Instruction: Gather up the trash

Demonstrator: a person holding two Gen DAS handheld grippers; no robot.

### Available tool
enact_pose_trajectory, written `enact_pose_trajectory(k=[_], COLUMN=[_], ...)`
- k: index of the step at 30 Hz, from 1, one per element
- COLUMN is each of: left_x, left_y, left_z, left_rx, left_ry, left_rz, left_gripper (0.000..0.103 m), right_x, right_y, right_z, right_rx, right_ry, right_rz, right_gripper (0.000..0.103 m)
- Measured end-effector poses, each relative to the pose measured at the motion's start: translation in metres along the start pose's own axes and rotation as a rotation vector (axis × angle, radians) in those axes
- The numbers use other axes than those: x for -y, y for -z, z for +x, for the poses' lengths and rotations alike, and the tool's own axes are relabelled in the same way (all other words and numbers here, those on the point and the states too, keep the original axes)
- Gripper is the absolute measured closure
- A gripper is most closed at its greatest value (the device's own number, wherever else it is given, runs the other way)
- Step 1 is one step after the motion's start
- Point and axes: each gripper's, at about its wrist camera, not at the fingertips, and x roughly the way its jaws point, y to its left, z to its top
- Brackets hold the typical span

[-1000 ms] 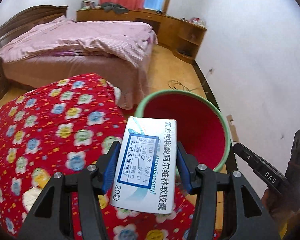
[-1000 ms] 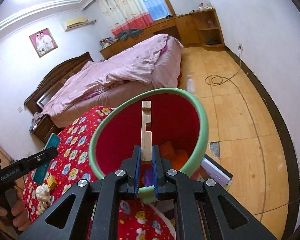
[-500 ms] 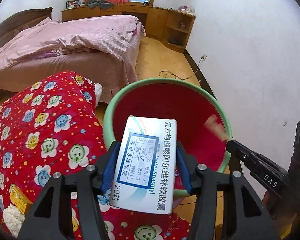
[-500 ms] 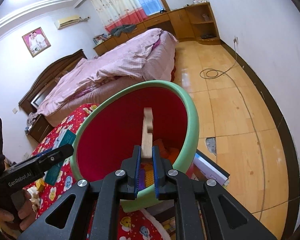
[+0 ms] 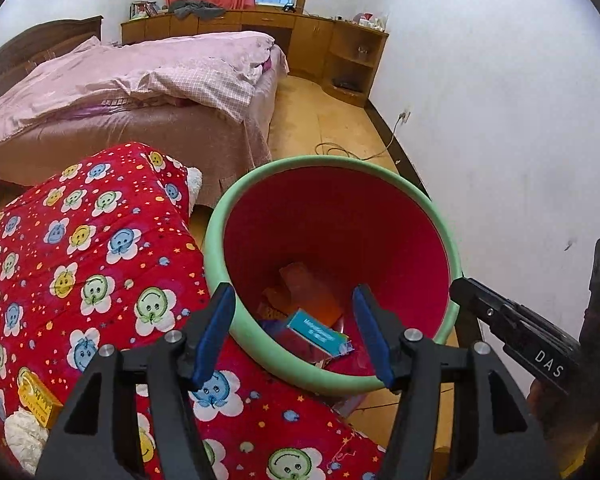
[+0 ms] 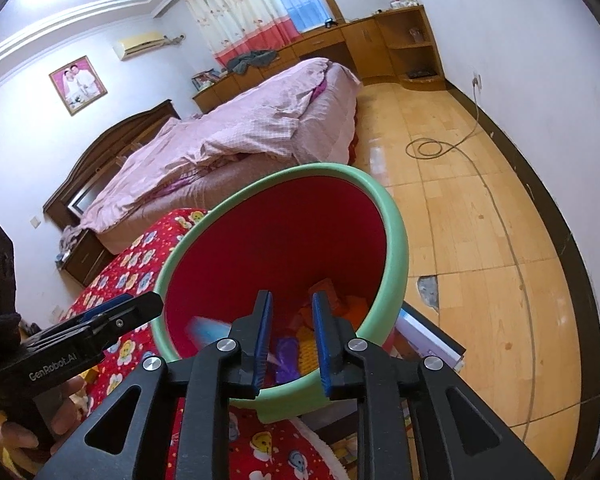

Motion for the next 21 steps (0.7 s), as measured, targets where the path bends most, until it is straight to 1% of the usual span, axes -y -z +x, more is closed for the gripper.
enact_pose_trajectory(k=[10, 12, 14, 19, 21], left_x=[-0.015, -0.018, -0.021, -0.034, -0.039], left_y=[0.006, 0.008, 0.012, 0.025, 0.029], left_z=[-0.026, -0.035, -0.046, -0.078, -0.088], left_rx=[0.017, 0.025, 0.034, 0.053, 0.057], left_ry=[-0.01, -0.021, -0.037, -0.076, -0.092], left_rz=[-0.047, -0.052, -0.057, -0.087, -0.098], left_gripper=[0.042, 0.042, 0.042, 0.042, 0.042], right_x=[-0.016, -0.021, -0.028, -0.049, -0.06], right_y=[0.001, 0.001, 0.001, 0.009, 0.014], right_z=[-0.013, -0.018, -0.022, -0.034, -0.039], right_rx=[0.007, 0.01, 0.009, 0.007, 0.003], right_ry=[-0.01, -0.019, -0.031, -0.057, -0.075], right_rz=[-0.034, -0.05, -0.067, -0.116, -0.14], right_gripper=[0.079, 0.076, 0.064, 0.052, 0.051])
